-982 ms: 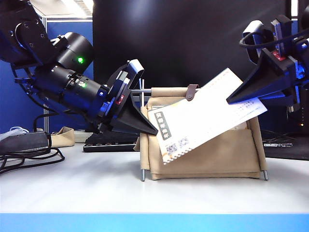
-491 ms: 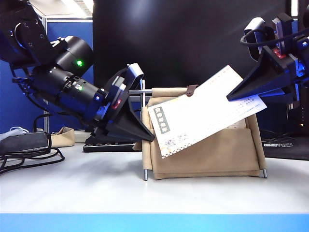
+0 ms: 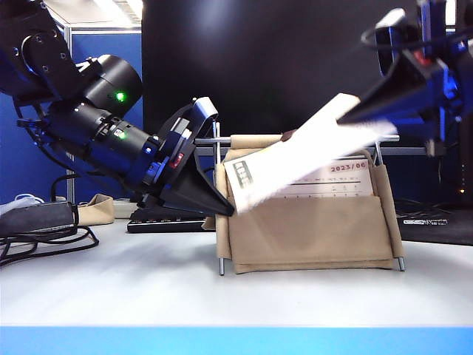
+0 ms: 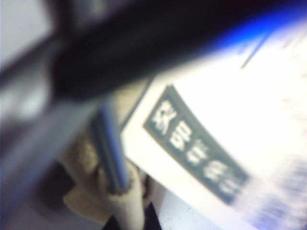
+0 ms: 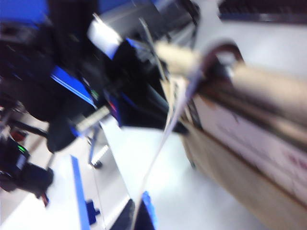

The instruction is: Turn one page of the calendar.

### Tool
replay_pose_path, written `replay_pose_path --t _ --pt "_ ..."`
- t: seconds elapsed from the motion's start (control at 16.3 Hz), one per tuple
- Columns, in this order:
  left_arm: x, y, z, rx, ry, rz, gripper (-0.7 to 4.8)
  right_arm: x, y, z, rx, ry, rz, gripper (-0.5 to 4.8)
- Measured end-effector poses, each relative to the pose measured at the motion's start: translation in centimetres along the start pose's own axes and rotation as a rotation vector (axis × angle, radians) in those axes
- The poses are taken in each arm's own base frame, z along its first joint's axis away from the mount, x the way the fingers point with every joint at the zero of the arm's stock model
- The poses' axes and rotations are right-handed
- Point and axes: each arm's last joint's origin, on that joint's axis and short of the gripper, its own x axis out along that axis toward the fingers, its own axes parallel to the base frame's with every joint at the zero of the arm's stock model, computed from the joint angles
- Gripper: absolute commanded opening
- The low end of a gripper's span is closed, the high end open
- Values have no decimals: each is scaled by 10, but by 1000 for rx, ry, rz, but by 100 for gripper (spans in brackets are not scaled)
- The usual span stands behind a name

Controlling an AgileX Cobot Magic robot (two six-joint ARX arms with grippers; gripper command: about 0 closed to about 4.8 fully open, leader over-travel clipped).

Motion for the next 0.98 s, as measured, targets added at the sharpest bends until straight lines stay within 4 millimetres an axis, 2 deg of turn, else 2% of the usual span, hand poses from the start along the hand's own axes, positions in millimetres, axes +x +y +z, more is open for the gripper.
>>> replay_pose_path --t 0.31,0.68,0.8,0.86,0.98 --pt "0 0 0 0 0 1 -6 -13 8 24 -33 -144 17 -1" --pt "0 0 0 0 1 1 -6 -19 9 36 29 -238 -12 2" --pt "0 0 0 0 0 1 -6 -20 9 40 30 -289 -52 156" --pt "0 0 0 0 0 0 -5 -22 11 44 14 -329 -70 190" --pt "0 0 0 0 0 -1 -6 -24 15 54 28 -412 -94 190"
